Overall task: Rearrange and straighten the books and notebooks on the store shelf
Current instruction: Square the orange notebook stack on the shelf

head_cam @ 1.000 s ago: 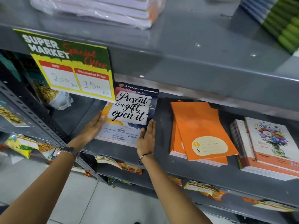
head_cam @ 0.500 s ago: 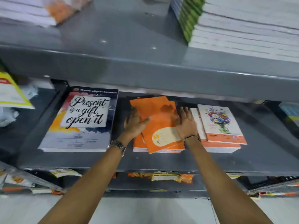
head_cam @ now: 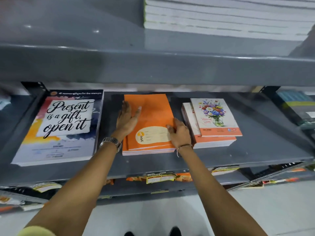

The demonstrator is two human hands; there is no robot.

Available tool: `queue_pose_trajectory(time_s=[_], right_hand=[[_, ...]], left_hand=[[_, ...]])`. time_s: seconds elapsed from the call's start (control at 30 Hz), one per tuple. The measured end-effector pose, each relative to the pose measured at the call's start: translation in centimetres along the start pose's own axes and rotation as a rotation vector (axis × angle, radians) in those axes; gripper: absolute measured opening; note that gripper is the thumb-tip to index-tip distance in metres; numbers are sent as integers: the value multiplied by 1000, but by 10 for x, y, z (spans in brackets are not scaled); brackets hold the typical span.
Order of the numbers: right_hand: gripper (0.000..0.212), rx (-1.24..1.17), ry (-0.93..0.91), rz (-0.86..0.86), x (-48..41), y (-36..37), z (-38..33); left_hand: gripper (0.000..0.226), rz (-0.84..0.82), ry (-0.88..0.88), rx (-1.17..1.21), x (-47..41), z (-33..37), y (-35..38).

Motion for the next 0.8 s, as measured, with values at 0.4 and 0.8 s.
queue_pose_trajectory(time_s=[0.4,0.8], right_hand=[[55,-218,59,78,21,8,5],[56,-167,-8,126,31,-6,-4]], left_hand=[[74,28,52,-157,7,-18,9],[67,173,59,-154,12,-7,-4]])
Point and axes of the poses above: each hand's wrist, its own x-axis away from the middle knuckle, its own y-axis out of the palm, z = x × y, the point moved 5 cm from there along -x, towards the middle knuckle, and after that the axes turned 5 degrees about -x, right-handed, at the moved point
